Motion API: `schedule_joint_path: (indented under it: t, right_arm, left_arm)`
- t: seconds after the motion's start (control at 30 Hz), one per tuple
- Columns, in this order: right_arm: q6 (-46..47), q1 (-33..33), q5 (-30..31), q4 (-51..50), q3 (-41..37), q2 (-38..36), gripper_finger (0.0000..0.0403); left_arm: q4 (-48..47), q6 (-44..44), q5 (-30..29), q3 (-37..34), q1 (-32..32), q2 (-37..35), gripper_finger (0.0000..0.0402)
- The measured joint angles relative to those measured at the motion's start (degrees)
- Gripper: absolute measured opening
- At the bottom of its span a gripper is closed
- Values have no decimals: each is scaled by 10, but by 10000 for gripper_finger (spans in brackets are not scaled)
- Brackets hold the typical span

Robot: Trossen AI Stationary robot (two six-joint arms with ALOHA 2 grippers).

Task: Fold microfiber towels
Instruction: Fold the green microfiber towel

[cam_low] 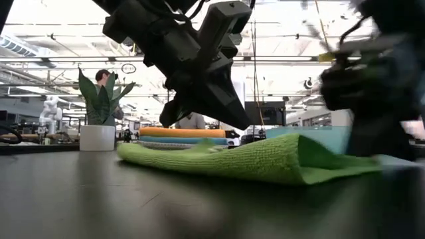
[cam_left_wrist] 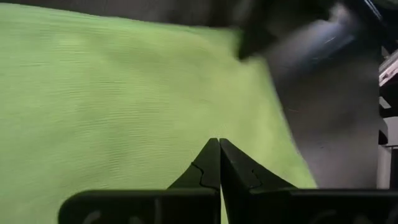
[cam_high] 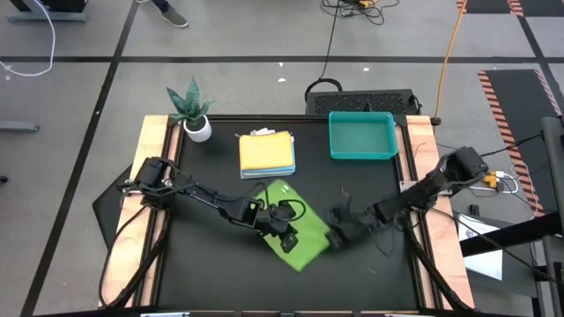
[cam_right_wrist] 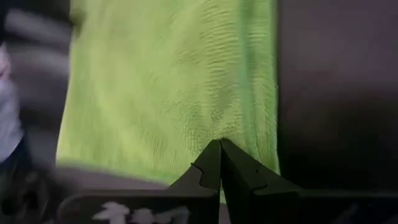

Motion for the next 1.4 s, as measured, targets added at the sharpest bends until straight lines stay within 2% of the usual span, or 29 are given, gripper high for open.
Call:
schedule_joint_path:
  t: [0.07,0.17,0.27,0.4,0.53,0.7,0.83,1.17,1.4]
  right_arm:
    - [18,45,-8,53,-3,2,0]
    - [-1,93,-2,153,-1,-12,0]
    - [-58,114,37,165,0,-42,0]
    - [-140,87,78,123,0,-66,0]
    - [-203,39,46,108,-2,-43,0]
    - [-231,34,28,115,-1,-12,0]
    - [-228,42,28,101,-1,9,0]
    - [-162,88,23,119,1,60,0]
    - [-149,122,-9,188,-1,38,0]
  left_arm:
    - [2,-3,0,0,-5,0,0]
    - [2,-5,-1,0,-13,0,0]
    - [1,-5,-6,0,-19,0,0]
    - [-5,-2,-13,0,-15,0,0]
    - [-7,18,-19,1,8,0,0]
    - [-10,61,-10,1,59,12,0]
    - [-12,81,14,1,92,34,0]
    - [-3,108,22,2,127,54,0]
    - [33,108,25,1,134,62,0]
